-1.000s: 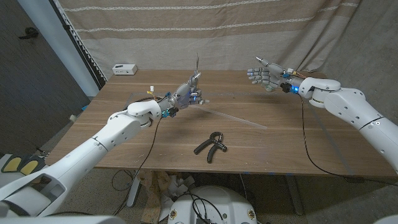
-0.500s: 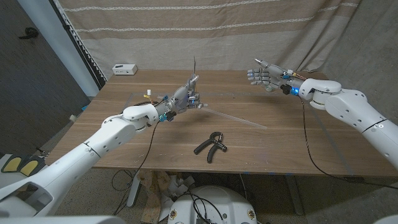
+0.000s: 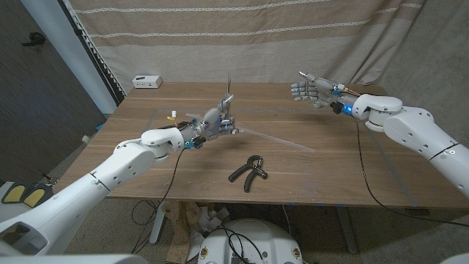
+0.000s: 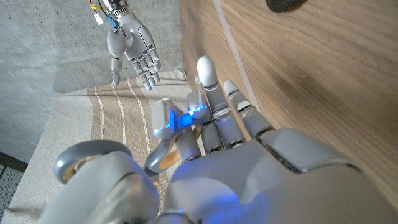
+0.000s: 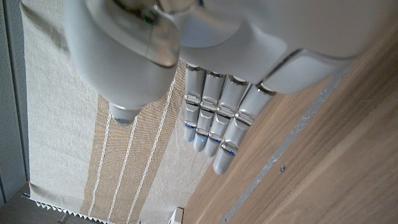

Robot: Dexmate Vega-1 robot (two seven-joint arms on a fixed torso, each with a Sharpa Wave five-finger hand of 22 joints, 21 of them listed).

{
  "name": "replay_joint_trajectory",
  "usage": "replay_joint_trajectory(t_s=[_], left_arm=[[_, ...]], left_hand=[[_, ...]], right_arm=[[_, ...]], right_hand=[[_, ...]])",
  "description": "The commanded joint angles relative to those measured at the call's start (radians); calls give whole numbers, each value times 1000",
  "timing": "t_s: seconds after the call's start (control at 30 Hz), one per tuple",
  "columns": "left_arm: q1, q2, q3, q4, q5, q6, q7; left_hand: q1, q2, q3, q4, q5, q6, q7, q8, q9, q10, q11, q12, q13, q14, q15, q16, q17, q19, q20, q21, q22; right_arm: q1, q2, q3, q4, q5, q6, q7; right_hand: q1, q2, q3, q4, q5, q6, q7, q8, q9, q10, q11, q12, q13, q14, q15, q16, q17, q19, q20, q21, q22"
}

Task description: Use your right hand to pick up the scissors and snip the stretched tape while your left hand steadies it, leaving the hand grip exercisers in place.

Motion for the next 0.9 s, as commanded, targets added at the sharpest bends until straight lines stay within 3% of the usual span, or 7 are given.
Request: replay_joint_trajectory(t_s=[0.03, 0.17, 0.23, 0.27, 0.4, 0.57, 0.9], left_arm=[[48, 61, -28, -64, -24, 42, 61], [54, 74, -29, -67, -11, 23, 47], [52, 77, -25, -59, -1, 5, 25], [55, 79, -28, -67, -1, 12, 40], [63, 90, -35, -79, -4, 17, 50], [77, 111, -42, -83, 2, -2, 27], [94, 142, -54, -110, -7, 23, 43]], left_hand=[[7, 6, -312, -84, 7, 141, 186, 8, 4, 21, -16, 0, 3, 4, -23, 10, 1, 4, -6, 0, 4], [7, 6, -312, -87, 9, 142, 186, 8, 4, 22, -15, 0, 3, 2, -24, 15, 5, 4, -7, 0, 4], [8, 7, -312, -89, 11, 144, 186, 8, 4, 22, -19, 0, 3, 2, -26, 16, 4, 4, -8, 0, 5], [10, 7, -311, -91, 13, 144, 186, 8, 4, 23, -21, 0, 3, 0, -28, 18, 8, 4, -8, 0, 5], [18, 8, -309, -99, 17, 147, 186, 8, 4, 34, -23, 1, 3, 6, -32, 21, 1, 5, -11, 1, 7], [24, 8, -309, -105, 21, 151, 187, 8, 4, 36, -26, 1, 3, 5, -32, 29, 8, 5, -11, 1, 7], [25, 8, -310, -111, 27, 160, 187, 8, 4, 46, -23, 1, 3, 5, -33, 37, 7, 2, -11, 1, 11]], right_arm=[[-30, -8, -1, -18, -17, 28, 3], [-40, -13, -1, -18, -33, 57, 18], [-49, -14, 0, -18, -49, 82, 18], [-51, -16, 0, -17, -55, 91, 24], [-60, -22, 0, -20, -68, 108, 32], [-68, -27, -4, -24, -97, 136, 35], [-81, -62, -26, -57, -221, 178, 6]], right_hand=[[5, 8, -3, -9, 7, 0, -6, -1, 3, -4, -2, -1, 3, -7, 2, -9, 1, -10, 2, -7, 1], [24, 9, 3, -23, 11, -10, -11, -2, 3, -13, -3, -4, 3, -34, 9, -24, -1, -39, 17, -27, 1], [53, 7, 11, -43, 19, -22, -14, -3, 2, -29, -8, -9, 3, -71, 8, -44, -3, -72, 23, -51, 1], [78, 11, 19, -60, 28, -37, -19, -4, 2, -48, -11, -14, 3, -104, -3, -62, -4, -118, 24, -81, 1], [106, 11, 25, -80, 42, -82, -32, -11, 2, -86, -19, -25, 4, -161, 14, -91, -5, -165, 55, -119, 1], [115, 18, 28, -87, 56, -109, -37, -10, 1, -124, -25, -33, 5, -225, 15, -114, -5, -223, 86, -163, 0], [127, 33, 27, -97, 89, -191, -76, -14, -1, -270, -50, -62, 5, -386, -17, -130, -7, -373, 99, -278, 1]])
